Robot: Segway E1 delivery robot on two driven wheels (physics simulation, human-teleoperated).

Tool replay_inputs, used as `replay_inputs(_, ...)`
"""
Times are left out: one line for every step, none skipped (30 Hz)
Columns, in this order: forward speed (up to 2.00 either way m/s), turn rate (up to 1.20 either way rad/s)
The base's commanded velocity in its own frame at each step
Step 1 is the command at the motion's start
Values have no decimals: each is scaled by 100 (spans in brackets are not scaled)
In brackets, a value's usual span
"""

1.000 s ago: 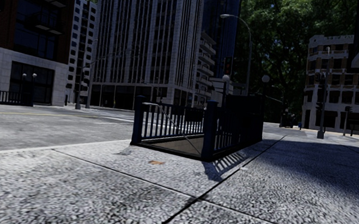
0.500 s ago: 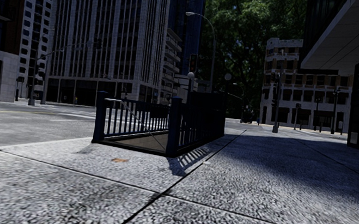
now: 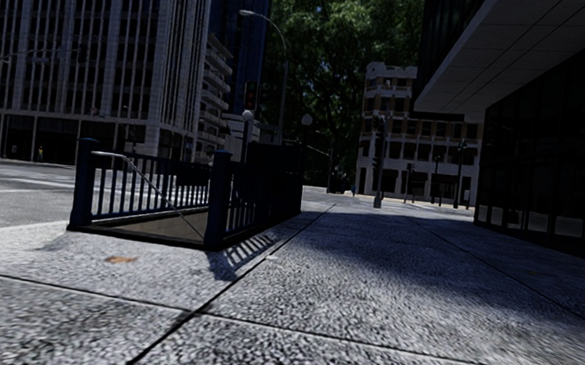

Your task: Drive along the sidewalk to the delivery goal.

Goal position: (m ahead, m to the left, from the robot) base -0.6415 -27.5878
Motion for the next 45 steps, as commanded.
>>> replay_inputs(0, -53)
replay_inputs(0, -53)
replay_inputs(0, -53)
replay_inputs(0, -53)
replay_inputs(0, -54)
replay_inputs(0, -54)
replay_inputs(0, -54)
replay_inputs(0, -54)
replay_inputs(0, -54)
replay_inputs(0, -54)
replay_inputs(0, -54)
replay_inputs(0, -54)
replay_inputs(0, -54)
replay_inputs(0, -54)
replay_inputs(0, -54)
replay_inputs(0, -54)
replay_inputs(0, -55)
replay_inputs(0, -57)
replay_inputs(0, -58)
replay_inputs(0, -58)
replay_inputs(0, -58)
replay_inputs(0, -58)
replay_inputs(0, -58)
replay_inputs(0, -58)
replay_inputs(0, -58)
replay_inputs(0, -58)
replay_inputs(0, -58)
replay_inputs(0, -58)
replay_inputs(0, -58)
replay_inputs(0, -58)
replay_inputs(0, -58)
replay_inputs(0, -58)
replay_inputs(0, -58)
replay_inputs(0, -58)
replay_inputs(0, -58)
replay_inputs(0, -58)
replay_inputs(0, -54)
replay_inputs(0, -49)
replay_inputs(0, -47)
replay_inputs(0, -47)
replay_inputs(0, -46)
replay_inputs(0, -46)
replay_inputs(0, -46)
replay_inputs(0, -46)
replay_inputs(0, -46)
